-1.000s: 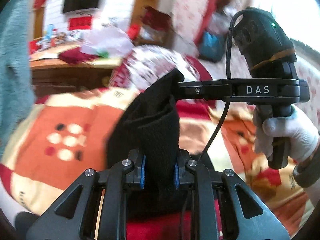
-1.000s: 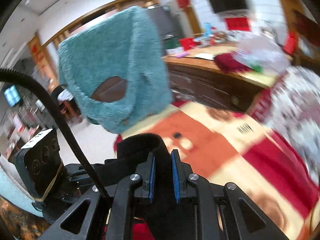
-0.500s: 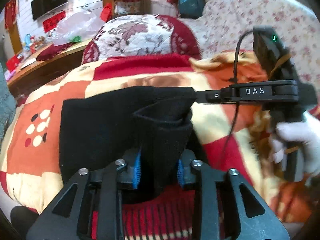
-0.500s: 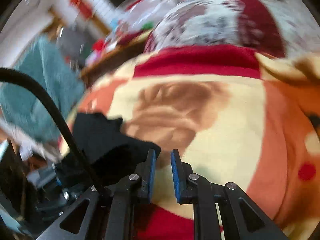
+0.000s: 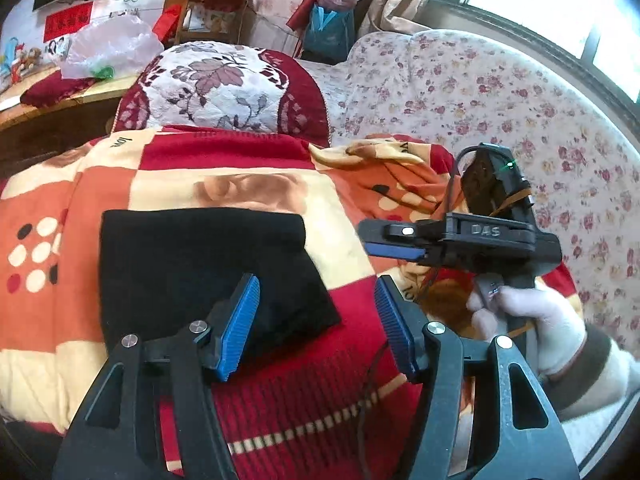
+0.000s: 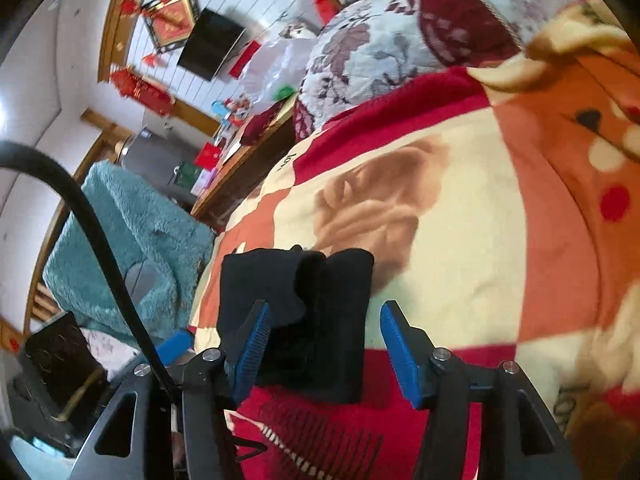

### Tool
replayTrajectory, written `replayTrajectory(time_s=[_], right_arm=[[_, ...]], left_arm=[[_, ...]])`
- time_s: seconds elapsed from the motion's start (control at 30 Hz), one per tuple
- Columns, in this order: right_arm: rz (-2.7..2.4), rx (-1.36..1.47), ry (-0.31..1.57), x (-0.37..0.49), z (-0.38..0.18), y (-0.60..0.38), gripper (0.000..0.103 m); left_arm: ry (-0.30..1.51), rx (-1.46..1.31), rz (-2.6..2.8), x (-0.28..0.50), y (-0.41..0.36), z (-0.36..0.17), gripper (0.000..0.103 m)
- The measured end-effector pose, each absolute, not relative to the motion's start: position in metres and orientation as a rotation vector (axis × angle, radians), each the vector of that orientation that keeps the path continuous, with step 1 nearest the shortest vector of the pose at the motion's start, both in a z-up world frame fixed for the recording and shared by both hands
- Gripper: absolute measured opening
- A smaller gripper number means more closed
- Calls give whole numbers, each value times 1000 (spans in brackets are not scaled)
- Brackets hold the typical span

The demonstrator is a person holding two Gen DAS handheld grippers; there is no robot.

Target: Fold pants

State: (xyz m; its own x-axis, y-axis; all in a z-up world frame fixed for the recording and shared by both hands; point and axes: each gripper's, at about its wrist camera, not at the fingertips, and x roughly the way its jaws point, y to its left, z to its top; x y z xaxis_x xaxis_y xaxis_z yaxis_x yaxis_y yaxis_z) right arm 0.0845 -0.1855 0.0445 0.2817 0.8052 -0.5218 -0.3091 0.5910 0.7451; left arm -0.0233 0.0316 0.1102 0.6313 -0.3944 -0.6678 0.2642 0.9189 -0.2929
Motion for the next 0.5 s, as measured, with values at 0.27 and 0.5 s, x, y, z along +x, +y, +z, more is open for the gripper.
replayTrajectory(time_s=[0.27,0.5], right_arm=[[870,532,1066,76,41,-162,55],[906,616,1118,116,22,-129,56]], left_arm=[[865,-124,-205,-25,69,86,59],[889,-167,-261,-12,53,65,59]])
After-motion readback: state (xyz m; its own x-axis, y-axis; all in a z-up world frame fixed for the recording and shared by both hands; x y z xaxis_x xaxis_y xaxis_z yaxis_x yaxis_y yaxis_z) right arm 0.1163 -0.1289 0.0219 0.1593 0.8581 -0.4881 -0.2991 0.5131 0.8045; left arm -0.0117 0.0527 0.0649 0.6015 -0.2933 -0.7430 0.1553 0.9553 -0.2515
